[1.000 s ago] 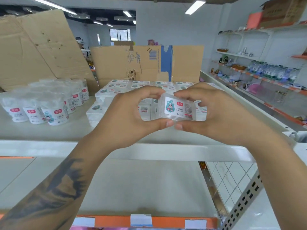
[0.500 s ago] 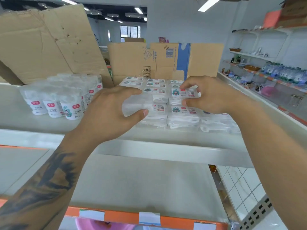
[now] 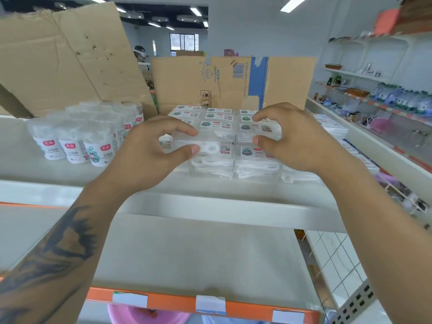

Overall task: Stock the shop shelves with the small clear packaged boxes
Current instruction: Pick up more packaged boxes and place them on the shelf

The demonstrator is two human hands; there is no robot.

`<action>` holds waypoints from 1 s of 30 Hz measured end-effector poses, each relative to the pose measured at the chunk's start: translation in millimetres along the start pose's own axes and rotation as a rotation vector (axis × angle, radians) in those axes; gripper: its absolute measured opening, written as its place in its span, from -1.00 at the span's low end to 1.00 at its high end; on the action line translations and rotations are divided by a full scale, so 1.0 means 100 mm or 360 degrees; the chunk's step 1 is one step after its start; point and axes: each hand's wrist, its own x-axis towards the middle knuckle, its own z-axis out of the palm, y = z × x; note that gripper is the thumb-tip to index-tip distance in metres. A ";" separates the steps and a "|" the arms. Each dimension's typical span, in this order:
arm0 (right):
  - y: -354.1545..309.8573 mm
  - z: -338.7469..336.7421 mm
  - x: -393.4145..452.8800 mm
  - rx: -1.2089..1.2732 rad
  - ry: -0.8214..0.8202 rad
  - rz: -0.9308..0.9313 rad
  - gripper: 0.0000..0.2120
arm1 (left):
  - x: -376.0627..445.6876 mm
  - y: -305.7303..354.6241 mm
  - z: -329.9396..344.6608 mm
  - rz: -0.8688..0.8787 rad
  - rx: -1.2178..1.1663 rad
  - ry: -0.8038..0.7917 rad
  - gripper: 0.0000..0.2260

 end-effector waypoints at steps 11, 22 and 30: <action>-0.22 0.12 -0.72 0.0775 0.0374 -0.0172 -0.66 | -0.05 0.57 0.34 0.0004 -0.0840 -0.0096 -0.86; -0.12 -0.07 -0.97 0.1856 0.0349 0.0351 -0.55 | -0.02 0.73 0.60 -0.0179 -0.1166 -0.0252 -0.65; -0.18 -0.07 -0.97 0.2399 0.0411 0.0557 -0.56 | -0.04 0.88 0.67 -0.0463 -0.1595 -0.0325 -0.68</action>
